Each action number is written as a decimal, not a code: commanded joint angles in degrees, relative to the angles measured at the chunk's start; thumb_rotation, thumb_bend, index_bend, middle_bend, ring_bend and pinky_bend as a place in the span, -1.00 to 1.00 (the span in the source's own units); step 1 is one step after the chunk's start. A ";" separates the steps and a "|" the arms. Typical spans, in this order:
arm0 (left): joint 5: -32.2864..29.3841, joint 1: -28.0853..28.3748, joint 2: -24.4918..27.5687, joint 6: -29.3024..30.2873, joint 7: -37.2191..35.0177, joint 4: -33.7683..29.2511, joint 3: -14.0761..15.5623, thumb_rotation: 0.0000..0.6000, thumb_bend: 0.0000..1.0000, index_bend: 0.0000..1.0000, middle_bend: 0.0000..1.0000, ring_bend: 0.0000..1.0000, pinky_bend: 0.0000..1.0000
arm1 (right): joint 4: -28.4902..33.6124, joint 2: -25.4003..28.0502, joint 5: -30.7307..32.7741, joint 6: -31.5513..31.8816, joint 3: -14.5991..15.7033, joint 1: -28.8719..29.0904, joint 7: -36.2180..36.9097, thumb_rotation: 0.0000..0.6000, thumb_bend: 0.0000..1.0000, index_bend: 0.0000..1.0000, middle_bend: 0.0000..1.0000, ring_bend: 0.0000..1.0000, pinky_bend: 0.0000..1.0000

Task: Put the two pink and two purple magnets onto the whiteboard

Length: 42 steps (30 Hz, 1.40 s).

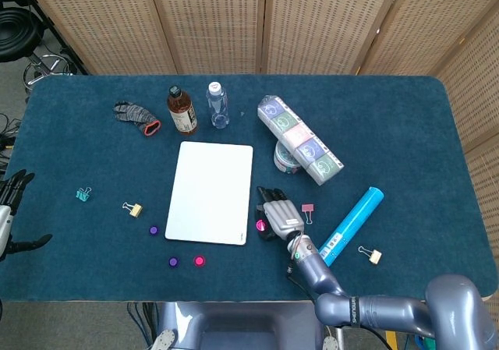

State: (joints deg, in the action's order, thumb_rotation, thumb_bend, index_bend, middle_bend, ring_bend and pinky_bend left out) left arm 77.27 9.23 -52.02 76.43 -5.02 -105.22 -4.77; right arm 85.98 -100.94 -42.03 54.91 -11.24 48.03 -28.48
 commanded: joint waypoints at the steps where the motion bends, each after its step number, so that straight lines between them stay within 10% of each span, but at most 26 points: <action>1: -0.06 0.01 0.01 -0.06 -0.07 -0.04 -0.01 1.00 -0.82 -1.00 -1.00 -1.00 -1.00 | 0.57 0.01 -0.27 0.32 -0.67 0.34 0.04 1.00 -0.20 0.12 -1.00 -1.00 -1.00; 36: -0.41 0.39 2.06 -2.09 -4.94 0.70 -0.13 1.00 -0.82 -1.00 -1.00 -1.00 -1.00 | -4.75 -12.48 9.08 1.64 -7.13 12.39 -8.98 1.00 -0.19 0.12 -1.00 -1.00 -1.00; 42: -0.23 0.37 2.10 -2.07 -4.96 0.62 -0.03 1.00 -0.82 -1.00 -1.00 -1.00 -1.00 | -4.70 -12.00 8.72 1.65 -6.53 12.10 -8.98 1.00 -0.19 -0.37 -1.00 -1.00 -1.00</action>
State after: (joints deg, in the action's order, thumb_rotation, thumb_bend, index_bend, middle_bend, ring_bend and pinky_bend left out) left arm 77.03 9.60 -49.92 74.36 -9.98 -104.59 -4.80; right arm 81.25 -112.97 -33.27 56.58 -17.82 60.17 -37.49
